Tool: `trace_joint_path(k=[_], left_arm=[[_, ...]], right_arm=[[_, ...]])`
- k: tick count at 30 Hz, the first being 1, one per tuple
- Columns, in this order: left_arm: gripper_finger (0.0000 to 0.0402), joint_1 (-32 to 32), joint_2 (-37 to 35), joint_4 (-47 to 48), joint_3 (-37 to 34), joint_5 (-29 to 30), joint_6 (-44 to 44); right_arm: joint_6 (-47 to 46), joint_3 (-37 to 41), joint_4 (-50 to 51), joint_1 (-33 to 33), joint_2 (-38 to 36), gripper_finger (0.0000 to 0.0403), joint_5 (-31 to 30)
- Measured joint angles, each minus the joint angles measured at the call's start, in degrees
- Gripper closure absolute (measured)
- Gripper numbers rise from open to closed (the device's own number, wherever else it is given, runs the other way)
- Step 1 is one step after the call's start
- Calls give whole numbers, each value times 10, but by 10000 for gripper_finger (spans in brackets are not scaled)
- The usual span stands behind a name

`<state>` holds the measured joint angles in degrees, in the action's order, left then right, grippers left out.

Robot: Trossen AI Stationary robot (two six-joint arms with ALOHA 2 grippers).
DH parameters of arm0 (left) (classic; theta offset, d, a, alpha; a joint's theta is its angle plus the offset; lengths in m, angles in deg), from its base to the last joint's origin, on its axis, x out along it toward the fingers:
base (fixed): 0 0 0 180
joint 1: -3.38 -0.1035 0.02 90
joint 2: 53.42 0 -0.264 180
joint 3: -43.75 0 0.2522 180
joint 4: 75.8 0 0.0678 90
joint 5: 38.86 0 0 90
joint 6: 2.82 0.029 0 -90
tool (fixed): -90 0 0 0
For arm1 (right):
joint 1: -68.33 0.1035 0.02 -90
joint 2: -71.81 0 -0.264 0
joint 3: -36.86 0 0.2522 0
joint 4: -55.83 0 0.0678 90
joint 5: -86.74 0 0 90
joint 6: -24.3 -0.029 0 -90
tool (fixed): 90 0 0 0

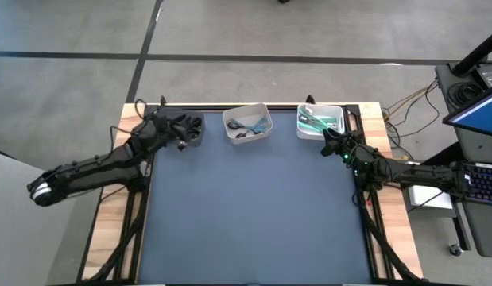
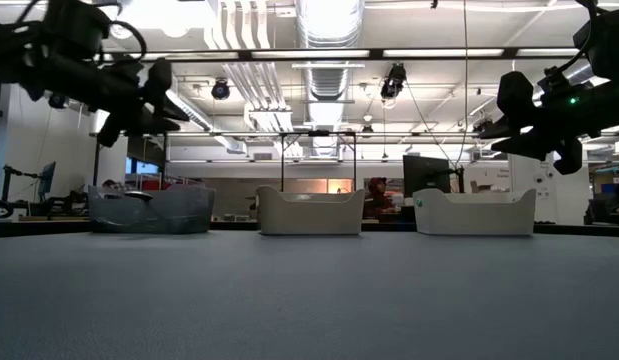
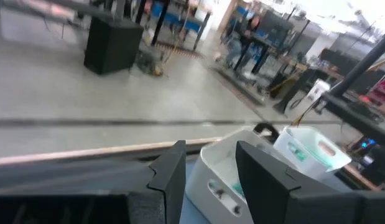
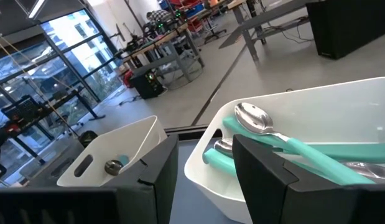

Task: Sort silverware by color (type)
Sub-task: Return to Home Position

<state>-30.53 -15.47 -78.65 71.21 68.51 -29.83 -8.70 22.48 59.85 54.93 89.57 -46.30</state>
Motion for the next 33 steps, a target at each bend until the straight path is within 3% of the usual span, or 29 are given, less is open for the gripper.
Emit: trace_joint_path(k=[6, 12, 17, 21, 33], left_arm=[[278, 0, -127, -2, -65, 27, 62], [278, 0, -221, 20, -131, 26, 29], [278, 0, -259, 121, -131, 22, -68], [278, 0, -278, 129, -131, -6, -133], [278, 1, -291, 132, -131, -21, -144]], right_arm=[[0, 0, 0, 0, 0, 259, 0], [0, 0, 0, 0, 0, 259, 0], [0, 0, 0, 0, 1, 259, 0], [0, 0, 0, 0, 1, 259, 0], [0, 0, 0, 0, 1, 259, 0]])
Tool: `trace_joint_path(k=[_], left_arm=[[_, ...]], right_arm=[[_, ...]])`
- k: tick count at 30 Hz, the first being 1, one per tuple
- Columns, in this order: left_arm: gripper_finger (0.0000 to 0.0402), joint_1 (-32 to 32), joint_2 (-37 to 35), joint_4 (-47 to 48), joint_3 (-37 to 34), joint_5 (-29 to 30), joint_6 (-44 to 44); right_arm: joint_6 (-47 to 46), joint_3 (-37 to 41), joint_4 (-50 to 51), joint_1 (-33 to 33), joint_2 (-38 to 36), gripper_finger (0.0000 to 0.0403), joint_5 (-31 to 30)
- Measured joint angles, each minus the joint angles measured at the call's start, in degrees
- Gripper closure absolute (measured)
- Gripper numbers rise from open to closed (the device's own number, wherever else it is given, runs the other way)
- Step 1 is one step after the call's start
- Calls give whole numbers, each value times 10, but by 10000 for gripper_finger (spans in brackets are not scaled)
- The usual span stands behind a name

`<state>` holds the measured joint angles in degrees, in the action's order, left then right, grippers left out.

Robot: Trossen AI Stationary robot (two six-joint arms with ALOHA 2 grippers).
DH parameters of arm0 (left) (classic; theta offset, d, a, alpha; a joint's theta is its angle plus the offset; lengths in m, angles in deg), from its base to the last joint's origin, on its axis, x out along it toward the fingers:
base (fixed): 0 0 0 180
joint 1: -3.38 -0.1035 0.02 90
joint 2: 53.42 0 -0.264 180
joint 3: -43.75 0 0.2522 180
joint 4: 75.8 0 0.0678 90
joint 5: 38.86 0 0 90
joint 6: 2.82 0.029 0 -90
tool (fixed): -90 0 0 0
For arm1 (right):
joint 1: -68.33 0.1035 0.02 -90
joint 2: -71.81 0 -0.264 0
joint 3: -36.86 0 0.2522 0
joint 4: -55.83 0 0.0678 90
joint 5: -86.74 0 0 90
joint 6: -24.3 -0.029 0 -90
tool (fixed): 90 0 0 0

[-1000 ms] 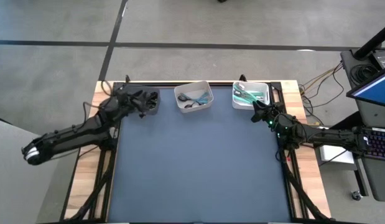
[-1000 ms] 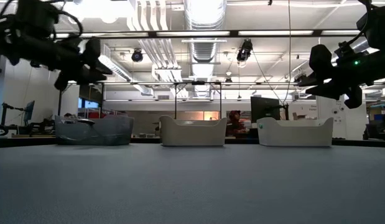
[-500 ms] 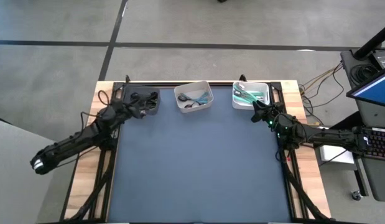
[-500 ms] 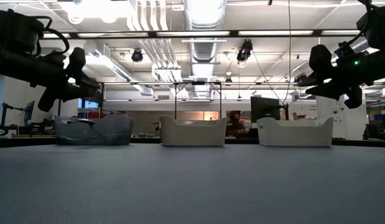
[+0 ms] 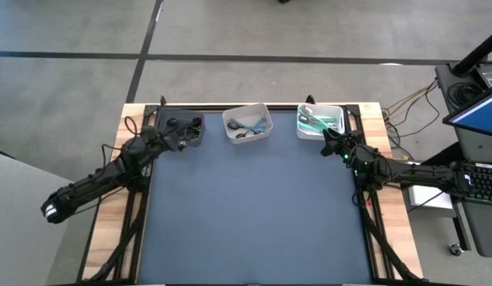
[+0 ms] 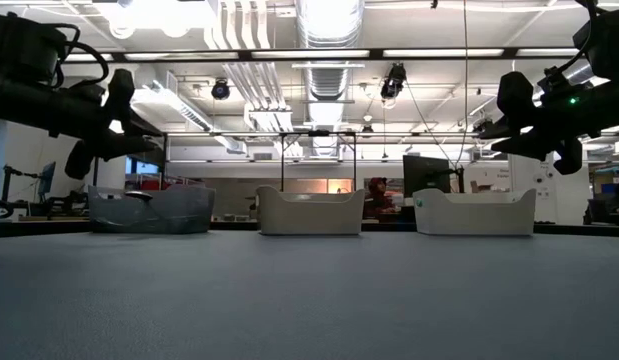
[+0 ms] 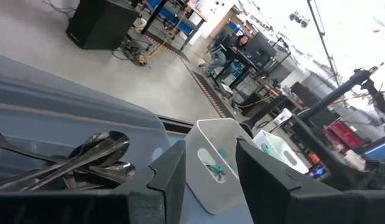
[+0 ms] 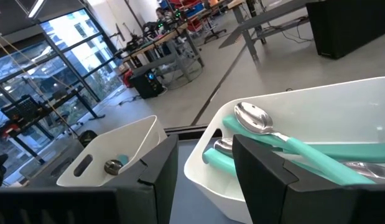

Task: Sort silverware by color (type)
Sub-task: Return to Home Position

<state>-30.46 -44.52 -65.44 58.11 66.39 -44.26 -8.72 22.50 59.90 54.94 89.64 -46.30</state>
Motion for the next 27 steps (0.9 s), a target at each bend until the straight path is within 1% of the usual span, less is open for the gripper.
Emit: trace_joint_path(k=[5, 10, 12, 13, 16, 19, 24, 27], left_arm=[[278, 0, -4, 0, 0, -4, 19], [278, 0, -34, -2, 0, 7, 143], [278, 0, -51, -2, 0, 7, 170], [278, 0, -61, -2, -1, 11, 168], [278, 0, -89, -2, -1, 7, 126], [278, 0, -89, -1, -1, 7, 111], [278, 0, -89, -1, -1, 10, 124], [278, 0, -89, 0, -1, 2, 97]], right_arm=[[0, 0, 0, 0, 0, 259, 0], [0, 0, 0, 0, 0, 259, 0], [0, 0, 0, 0, 0, 259, 0], [0, 0, 0, 0, 0, 259, 0], [0, 0, 0, 0, 0, 259, 0], [0, 0, 0, 0, 0, 259, 0], [0, 0, 0, 0, 0, 259, 0], [0, 0, 0, 0, 0, 259, 0]])
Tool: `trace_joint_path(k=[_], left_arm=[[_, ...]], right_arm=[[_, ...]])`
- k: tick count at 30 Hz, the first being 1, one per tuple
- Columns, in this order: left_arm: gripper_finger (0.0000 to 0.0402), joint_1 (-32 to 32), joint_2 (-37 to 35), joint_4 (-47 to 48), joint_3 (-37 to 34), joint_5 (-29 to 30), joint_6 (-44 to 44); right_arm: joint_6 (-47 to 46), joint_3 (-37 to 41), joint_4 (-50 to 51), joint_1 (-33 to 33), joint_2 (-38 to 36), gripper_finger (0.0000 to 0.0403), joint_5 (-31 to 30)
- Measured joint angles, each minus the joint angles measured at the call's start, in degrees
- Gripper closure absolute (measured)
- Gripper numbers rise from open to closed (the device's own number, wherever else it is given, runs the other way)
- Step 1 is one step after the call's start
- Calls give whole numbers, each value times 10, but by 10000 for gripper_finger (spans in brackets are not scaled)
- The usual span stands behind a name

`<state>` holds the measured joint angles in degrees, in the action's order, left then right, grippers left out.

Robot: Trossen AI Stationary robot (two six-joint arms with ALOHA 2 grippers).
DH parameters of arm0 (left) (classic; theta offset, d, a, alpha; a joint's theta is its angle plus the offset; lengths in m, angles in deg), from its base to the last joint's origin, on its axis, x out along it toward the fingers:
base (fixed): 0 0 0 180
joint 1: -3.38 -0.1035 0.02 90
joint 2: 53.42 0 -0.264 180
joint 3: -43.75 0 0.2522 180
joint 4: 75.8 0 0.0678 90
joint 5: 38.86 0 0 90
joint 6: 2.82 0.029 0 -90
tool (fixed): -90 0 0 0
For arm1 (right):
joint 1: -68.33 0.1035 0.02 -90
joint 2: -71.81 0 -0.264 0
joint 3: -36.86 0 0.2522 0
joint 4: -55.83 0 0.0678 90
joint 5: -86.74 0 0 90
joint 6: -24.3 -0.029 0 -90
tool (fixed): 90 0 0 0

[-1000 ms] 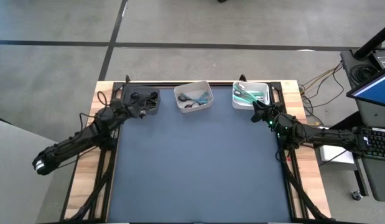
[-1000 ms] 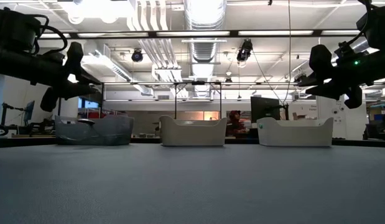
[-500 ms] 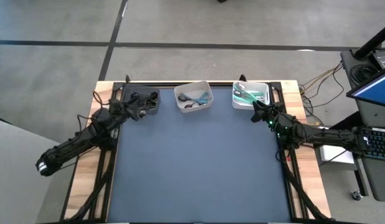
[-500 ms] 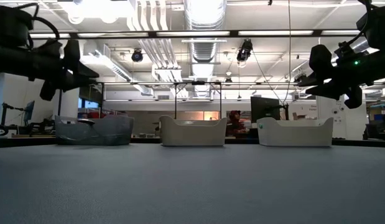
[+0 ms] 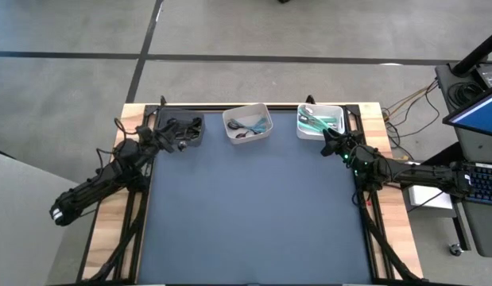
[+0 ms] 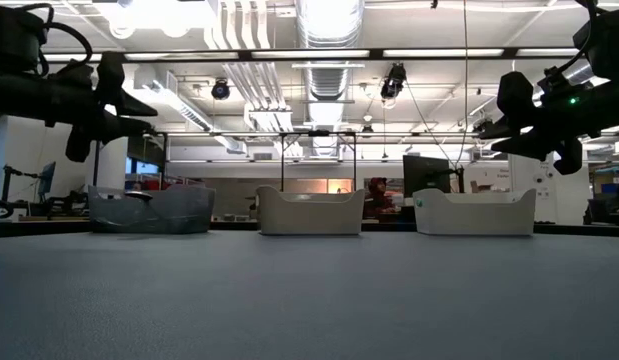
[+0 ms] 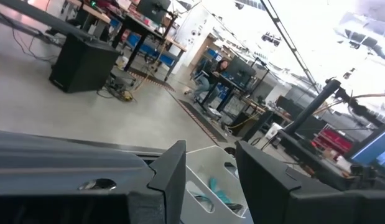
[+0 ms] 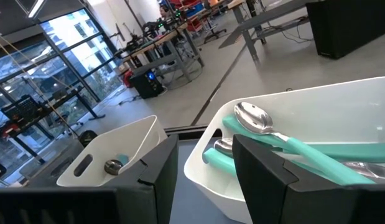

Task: Sort silverware by color (type)
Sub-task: Return to Home Position

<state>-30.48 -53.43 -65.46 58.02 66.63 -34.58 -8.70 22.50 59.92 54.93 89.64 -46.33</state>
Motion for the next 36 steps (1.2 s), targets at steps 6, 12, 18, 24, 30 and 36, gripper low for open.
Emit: trace_joint_path(k=[6, 12, 18, 24, 30, 36], left_arm=[[278, 0, 0, 0, 0, 0, -3], [278, 0, 0, 0, 0, 0, -3], [278, 0, 9, 1, 1, 0, -3], [278, 0, 18, -1, 6, 1, -3], [278, 0, 23, -1, 6, 0, -3], [278, 0, 24, -2, 7, 0, -8]], right_arm=[[0, 0, 0, 0, 0, 259, 0], [0, 0, 0, 0, 0, 259, 0], [0, 0, 0, 0, 0, 259, 0], [0, 0, 0, 0, 2, 259, 0], [0, 0, 0, 0, 2, 259, 0], [0, 0, 0, 0, 2, 259, 0]])
